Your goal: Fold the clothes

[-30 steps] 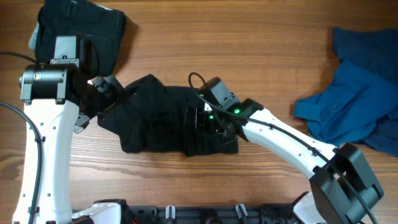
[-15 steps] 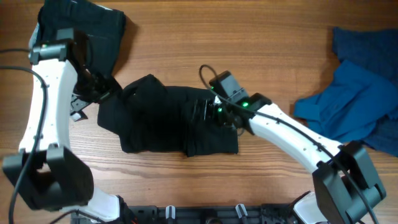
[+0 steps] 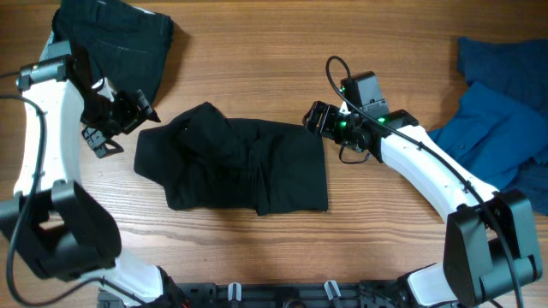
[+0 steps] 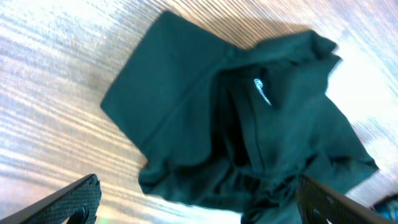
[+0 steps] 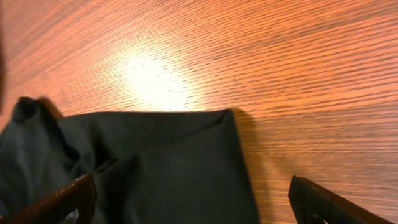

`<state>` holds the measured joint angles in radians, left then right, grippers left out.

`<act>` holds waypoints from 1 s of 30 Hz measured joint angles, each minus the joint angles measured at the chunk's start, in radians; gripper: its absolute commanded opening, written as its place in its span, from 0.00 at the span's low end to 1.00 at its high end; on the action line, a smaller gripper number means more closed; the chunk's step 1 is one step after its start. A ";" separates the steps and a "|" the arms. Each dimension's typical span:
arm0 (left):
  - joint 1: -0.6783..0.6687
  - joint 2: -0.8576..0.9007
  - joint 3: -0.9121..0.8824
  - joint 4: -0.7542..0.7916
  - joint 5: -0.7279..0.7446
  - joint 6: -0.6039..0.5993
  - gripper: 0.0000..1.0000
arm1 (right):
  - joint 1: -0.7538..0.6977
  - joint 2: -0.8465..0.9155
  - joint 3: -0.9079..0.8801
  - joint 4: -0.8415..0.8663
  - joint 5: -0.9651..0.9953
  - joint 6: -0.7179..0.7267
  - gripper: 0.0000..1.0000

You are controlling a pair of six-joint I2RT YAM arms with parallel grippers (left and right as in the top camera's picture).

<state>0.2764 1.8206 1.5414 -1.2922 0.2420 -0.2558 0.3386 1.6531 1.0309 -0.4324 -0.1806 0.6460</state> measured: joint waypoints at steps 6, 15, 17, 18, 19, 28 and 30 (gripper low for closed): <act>0.014 0.132 0.000 0.048 0.000 0.064 1.00 | 0.000 0.000 0.000 -0.001 0.027 -0.103 1.00; 0.060 0.149 -0.006 0.109 0.003 0.133 1.00 | 0.000 0.000 0.000 0.000 0.033 -0.155 1.00; 0.068 0.149 -0.032 0.146 0.020 0.147 1.00 | 0.000 0.000 0.000 0.000 0.033 -0.155 1.00; 0.070 0.149 -0.047 0.161 0.031 0.152 1.00 | 0.000 0.000 0.000 0.000 0.033 -0.155 1.00; 0.071 0.150 -0.070 0.175 0.045 0.163 1.00 | 0.000 0.000 0.000 0.000 0.032 -0.155 1.00; 0.072 0.150 -0.229 0.277 0.132 0.199 1.00 | 0.000 0.000 0.000 0.004 0.032 -0.155 1.00; 0.072 0.150 -0.242 0.291 0.139 0.200 1.00 | 0.000 0.000 0.000 0.005 0.032 -0.155 1.00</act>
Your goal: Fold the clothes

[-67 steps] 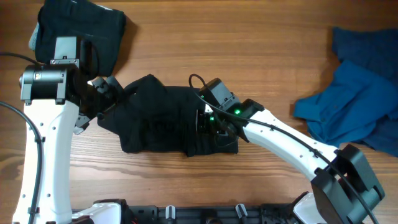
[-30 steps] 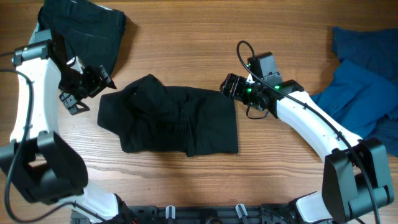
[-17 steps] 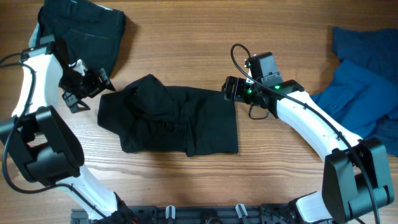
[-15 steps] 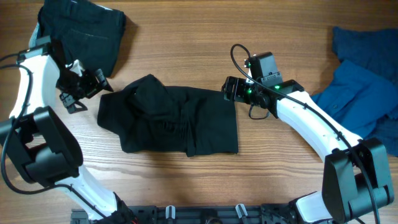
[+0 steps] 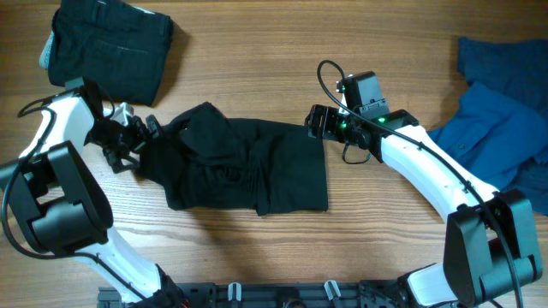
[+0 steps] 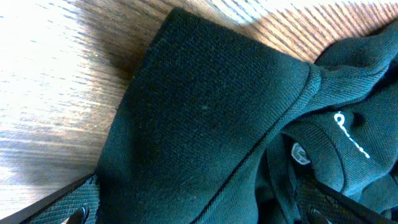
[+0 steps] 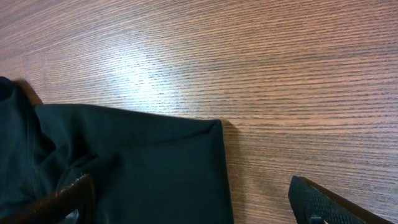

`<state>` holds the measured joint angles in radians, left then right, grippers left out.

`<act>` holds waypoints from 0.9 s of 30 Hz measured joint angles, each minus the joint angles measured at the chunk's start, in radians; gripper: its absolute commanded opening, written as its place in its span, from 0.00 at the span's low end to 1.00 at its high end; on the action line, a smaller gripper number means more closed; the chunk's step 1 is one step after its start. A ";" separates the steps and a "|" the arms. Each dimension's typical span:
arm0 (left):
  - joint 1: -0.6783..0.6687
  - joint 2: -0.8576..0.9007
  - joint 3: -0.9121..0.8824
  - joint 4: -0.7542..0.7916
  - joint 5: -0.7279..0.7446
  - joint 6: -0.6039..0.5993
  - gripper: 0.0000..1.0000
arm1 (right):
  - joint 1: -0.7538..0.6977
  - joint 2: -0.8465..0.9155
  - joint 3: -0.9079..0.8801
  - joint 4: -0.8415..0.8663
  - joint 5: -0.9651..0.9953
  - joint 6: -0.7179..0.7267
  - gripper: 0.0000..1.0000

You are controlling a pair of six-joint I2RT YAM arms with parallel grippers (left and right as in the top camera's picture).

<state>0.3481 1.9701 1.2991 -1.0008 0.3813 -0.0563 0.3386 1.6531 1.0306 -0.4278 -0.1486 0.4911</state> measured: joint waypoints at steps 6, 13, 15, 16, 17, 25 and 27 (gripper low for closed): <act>0.000 0.000 -0.026 0.022 0.025 0.003 1.00 | 0.000 0.000 0.000 0.002 0.000 0.000 1.00; 0.000 0.000 -0.031 0.025 0.053 0.005 1.00 | 0.000 0.000 0.000 0.002 0.000 0.000 1.00; 0.000 0.000 -0.038 0.031 0.071 0.012 1.00 | 0.000 0.000 0.000 0.002 0.000 0.000 1.00; 0.000 0.000 -0.044 0.036 0.081 0.016 1.00 | 0.000 0.000 0.000 0.002 0.000 0.000 1.00; 0.000 -0.003 -0.051 0.042 0.089 0.019 1.00 | 0.000 0.000 0.000 0.002 0.000 0.000 1.00; 0.000 -0.067 -0.160 0.143 0.134 0.027 1.00 | 0.000 0.000 0.000 0.003 0.000 0.000 1.00; 0.000 -0.077 -0.178 0.160 0.142 0.029 1.00 | 0.000 0.000 0.000 0.002 -0.001 0.000 1.00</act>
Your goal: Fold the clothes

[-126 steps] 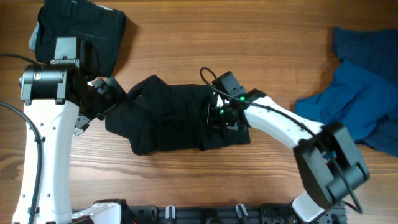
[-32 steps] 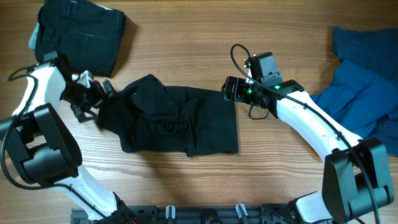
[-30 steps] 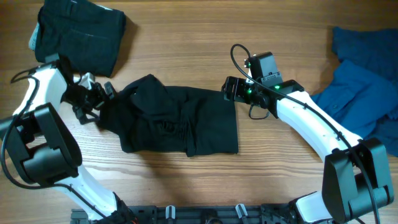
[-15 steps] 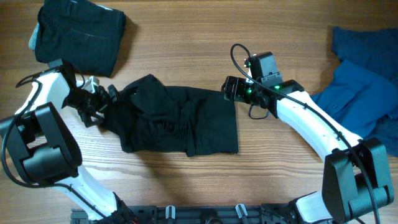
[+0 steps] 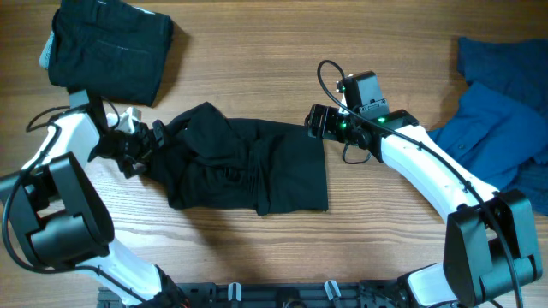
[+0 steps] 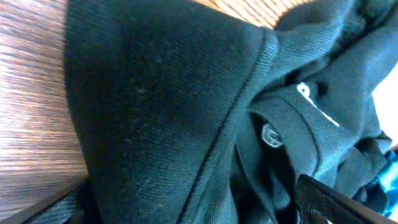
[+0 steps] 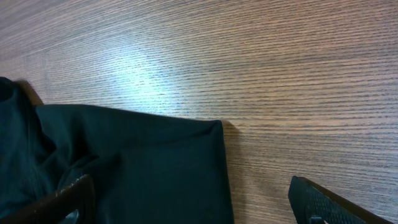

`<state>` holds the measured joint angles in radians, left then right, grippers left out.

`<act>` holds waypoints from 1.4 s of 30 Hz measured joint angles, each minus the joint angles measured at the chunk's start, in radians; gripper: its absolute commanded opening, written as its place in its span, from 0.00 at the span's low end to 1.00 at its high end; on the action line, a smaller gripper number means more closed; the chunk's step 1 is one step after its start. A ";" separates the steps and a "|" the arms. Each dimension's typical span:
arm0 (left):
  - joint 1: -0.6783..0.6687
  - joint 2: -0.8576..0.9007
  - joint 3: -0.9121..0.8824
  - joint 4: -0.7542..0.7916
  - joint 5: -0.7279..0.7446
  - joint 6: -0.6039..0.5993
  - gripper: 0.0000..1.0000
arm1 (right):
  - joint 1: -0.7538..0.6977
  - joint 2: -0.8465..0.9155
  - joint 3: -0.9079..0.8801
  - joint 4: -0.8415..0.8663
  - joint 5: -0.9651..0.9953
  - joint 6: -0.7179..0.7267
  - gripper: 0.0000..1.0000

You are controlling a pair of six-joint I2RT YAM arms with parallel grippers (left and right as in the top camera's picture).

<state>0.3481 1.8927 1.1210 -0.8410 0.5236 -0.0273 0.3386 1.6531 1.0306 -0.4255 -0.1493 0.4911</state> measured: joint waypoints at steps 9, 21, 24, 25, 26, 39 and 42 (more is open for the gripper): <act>0.000 -0.006 -0.027 0.065 0.083 -0.001 1.00 | 0.000 0.000 0.000 0.000 0.000 0.000 1.00; 0.127 0.007 -0.035 0.222 0.156 -0.060 1.00 | 0.000 0.000 0.000 0.004 -0.001 0.000 1.00; 0.147 0.007 -0.035 0.224 0.156 -0.061 1.00 | 0.000 0.000 0.000 0.012 -0.006 0.000 1.00; 0.148 0.007 -0.036 0.225 0.156 -0.061 1.00 | 0.000 0.000 0.000 0.015 -0.008 0.000 1.00; 0.148 0.007 -0.036 0.227 0.156 -0.061 1.00 | 0.000 0.000 0.000 0.016 -0.010 0.000 1.00; 0.053 0.002 -0.029 0.241 0.106 -0.064 1.00 | 0.000 0.000 0.000 0.023 -0.034 0.000 1.00; -0.014 0.002 -0.028 0.245 0.102 -0.063 1.00 | 0.000 0.000 0.000 0.023 -0.034 0.000 1.00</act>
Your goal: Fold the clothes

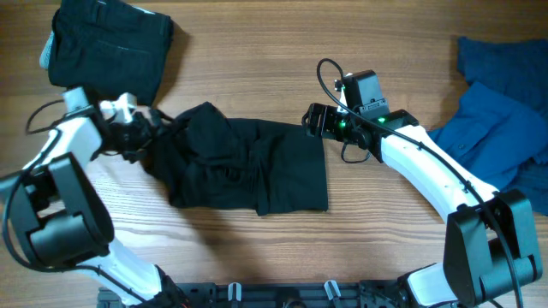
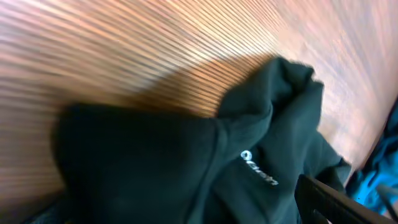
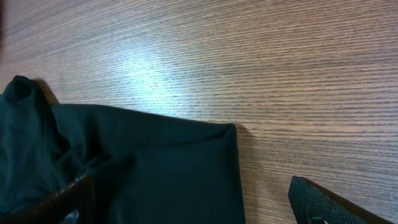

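Note:
A crumpled black shirt (image 1: 248,171) lies mid-table, with its white label (image 2: 260,173) showing in the left wrist view. My left gripper (image 1: 145,128) is at the shirt's upper left edge. Only one of its fingers (image 2: 339,199) shows, set wide to the side; dark cloth fills the space where the other would be. My right gripper (image 1: 313,121) hovers open over the shirt's top right corner (image 3: 231,129), with its fingers (image 3: 323,202) spread apart and nothing gripped.
A folded black garment (image 1: 107,43) sits at the back left, close behind my left arm. A heap of blue clothes (image 1: 501,111) lies at the right edge. Bare wooden table (image 1: 257,68) stretches behind the shirt.
My left gripper has shifted from the shirt's left side up to its upper left edge and turned, so table now shows above the cloth. The right gripper has edged slightly left.
My left gripper first hung open to the left of the shirt, below the folded garment. It was then at the left sleeve, then pressed close into the cloth, and is now at the upper left edge. The right gripper stayed open over the top right corner throughout.

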`<state>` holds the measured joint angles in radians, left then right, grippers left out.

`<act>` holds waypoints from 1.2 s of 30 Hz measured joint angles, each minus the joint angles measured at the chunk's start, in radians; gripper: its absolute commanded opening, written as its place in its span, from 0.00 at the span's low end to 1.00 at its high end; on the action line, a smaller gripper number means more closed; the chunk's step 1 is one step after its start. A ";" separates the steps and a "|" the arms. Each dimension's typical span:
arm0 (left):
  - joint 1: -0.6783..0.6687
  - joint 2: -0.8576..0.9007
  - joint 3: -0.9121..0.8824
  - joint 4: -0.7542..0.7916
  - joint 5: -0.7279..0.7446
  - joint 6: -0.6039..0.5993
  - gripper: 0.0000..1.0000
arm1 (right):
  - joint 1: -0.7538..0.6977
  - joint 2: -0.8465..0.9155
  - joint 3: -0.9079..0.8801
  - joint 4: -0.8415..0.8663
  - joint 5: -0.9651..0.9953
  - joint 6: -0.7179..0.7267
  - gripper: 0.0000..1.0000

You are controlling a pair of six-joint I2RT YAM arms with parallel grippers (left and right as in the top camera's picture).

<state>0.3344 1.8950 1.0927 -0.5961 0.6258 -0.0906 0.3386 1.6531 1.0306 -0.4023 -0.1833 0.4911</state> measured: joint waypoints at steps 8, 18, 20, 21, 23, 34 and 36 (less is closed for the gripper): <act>-0.056 0.005 -0.002 -0.002 -0.012 -0.002 0.63 | 0.000 0.000 0.000 -0.001 -0.003 0.000 1.00; -0.024 0.026 -0.016 -0.041 -0.023 -0.001 0.42 | 0.000 0.000 0.000 -0.001 -0.010 0.000 1.00; -0.019 0.027 -0.016 -0.044 -0.022 -0.001 0.37 | 0.000 0.000 0.000 -0.001 -0.011 0.000 1.00; -0.019 0.027 -0.017 -0.044 -0.023 0.000 0.31 | 0.000 0.000 0.000 -0.001 -0.011 0.000 1.00; -0.018 0.028 -0.018 -0.045 -0.026 -0.002 0.22 | 0.000 0.000 0.000 -0.001 -0.011 0.000 1.00; -0.011 0.045 -0.013 -0.154 -0.052 -0.004 0.04 | 0.000 0.000 0.000 -0.001 -0.011 0.000 1.00; -0.011 0.051 0.004 -0.209 -0.065 -0.005 0.04 | 0.000 0.000 0.000 -0.001 -0.011 0.000 1.00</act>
<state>0.3237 1.9465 1.0969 -0.8051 0.5606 -0.0952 0.3386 1.6531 1.0306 -0.4034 -0.1947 0.4911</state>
